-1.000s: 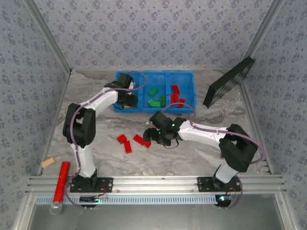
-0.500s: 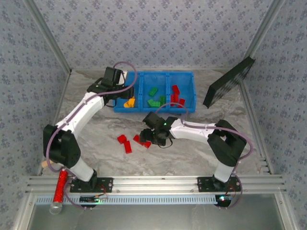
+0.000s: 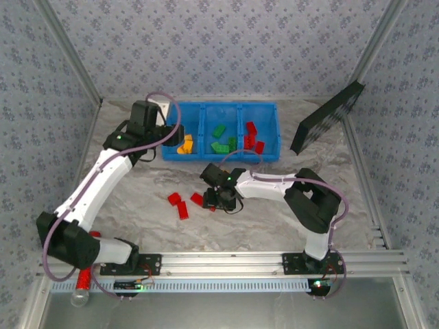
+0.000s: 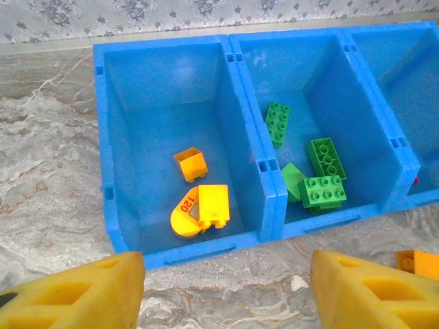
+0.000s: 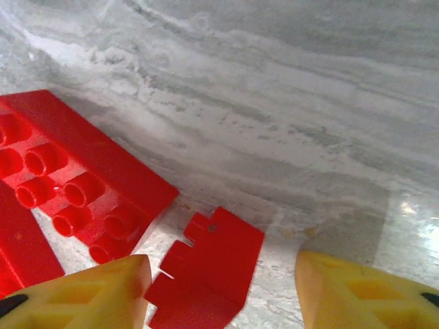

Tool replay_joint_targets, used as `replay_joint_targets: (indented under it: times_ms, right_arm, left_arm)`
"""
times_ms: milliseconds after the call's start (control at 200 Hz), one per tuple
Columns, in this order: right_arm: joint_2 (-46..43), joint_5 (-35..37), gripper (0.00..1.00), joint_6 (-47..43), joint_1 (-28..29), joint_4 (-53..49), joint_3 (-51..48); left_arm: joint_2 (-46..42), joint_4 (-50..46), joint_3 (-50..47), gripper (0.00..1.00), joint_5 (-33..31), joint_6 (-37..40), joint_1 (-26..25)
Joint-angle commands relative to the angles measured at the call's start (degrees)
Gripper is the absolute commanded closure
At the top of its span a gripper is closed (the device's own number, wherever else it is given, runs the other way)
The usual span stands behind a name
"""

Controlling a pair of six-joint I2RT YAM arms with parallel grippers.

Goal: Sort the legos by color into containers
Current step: Pick up the lego from the bottom-center of the table, then place the lego in the container.

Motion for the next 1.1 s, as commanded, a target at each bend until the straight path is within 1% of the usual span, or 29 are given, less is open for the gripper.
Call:
replay_joint_targets:
  times_ms: [0, 170, 365, 475, 550, 575, 650, 710, 730, 815, 885, 959, 1094]
  right_arm:
    - [1.5, 1.2, 0.49, -0.7, 0.3, -1.3, 0.7]
    - [1.4, 1.8, 0.60, -2.3, -0.1, -1.3, -0.7]
    - [0.9, 4.0, 0.68, -7.4, -1.1, -3.6, -0.6]
    - [0.1, 6.0, 0.70, -11.3, -1.3, -7.1, 1.1]
    - [-1.6, 8.2, 0.71, -12.8, -1.5, -12.3, 1.9]
    - [-2.4, 8.8, 0.72, -13.9, -1.7, -14.4, 3.9]
    - [-5.9, 12.1, 0.72, -17.7, -2.6, -19.2, 5.7]
    - [-8.5, 14.0, 0.72, -19.8, -4.3, -22.3, 7.4]
    - [-9.3, 14.5, 0.72, -22.2, -5.0, -23.3, 8.1]
    - [-12.1, 17.0, 0.72, -26.4, -8.5, -26.4, 11.1]
    - [-13.3, 18.6, 0.72, -29.8, -12.2, -27.4, 13.3]
    - [-13.4, 19.7, 0.72, -33.1, -16.8, -26.6, 14.9]
    - [-11.4, 19.9, 0.72, -37.4, -23.8, -21.5, 17.6]
  left_arm:
    - [-2.7, -2.7, -1.2, 0.34, 0.0, -0.6, 0.2]
    - [-4.2, -3.9, -2.3, 0.34, 0.0, -1.0, 0.2]
    - [-4.8, -4.2, -3.0, 0.34, 0.0, -1.2, 0.2]
    - [-5.0, -4.4, -3.3, 0.34, 0.2, -1.2, 0.2]
    - [-5.2, -5.0, -3.6, 0.34, 0.3, -1.1, 0.2]
    - [-5.4, -5.2, -3.7, 0.34, 0.3, -1.0, 0.2]
    - [-6.8, -5.7, -4.7, 0.33, 0.3, -0.8, 0.2]
    - [-8.5, -6.0, -5.9, 0.33, 0.4, -0.7, 0.2]
    - [-9.1, -6.1, -6.1, 0.33, 0.4, -0.6, 0.2]
    - [-10.9, -6.3, -7.4, 0.32, 0.7, -0.8, 0.1]
    - [-11.7, -9.3, -8.1, 0.32, 1.0, -1.6, 0.1]
    - [-12.0, -11.4, -8.7, 0.32, 0.8, -3.2, 0.1]
    - [-13.3, -12.4, -11.3, 0.32, 1.0, -5.9, -0.4]
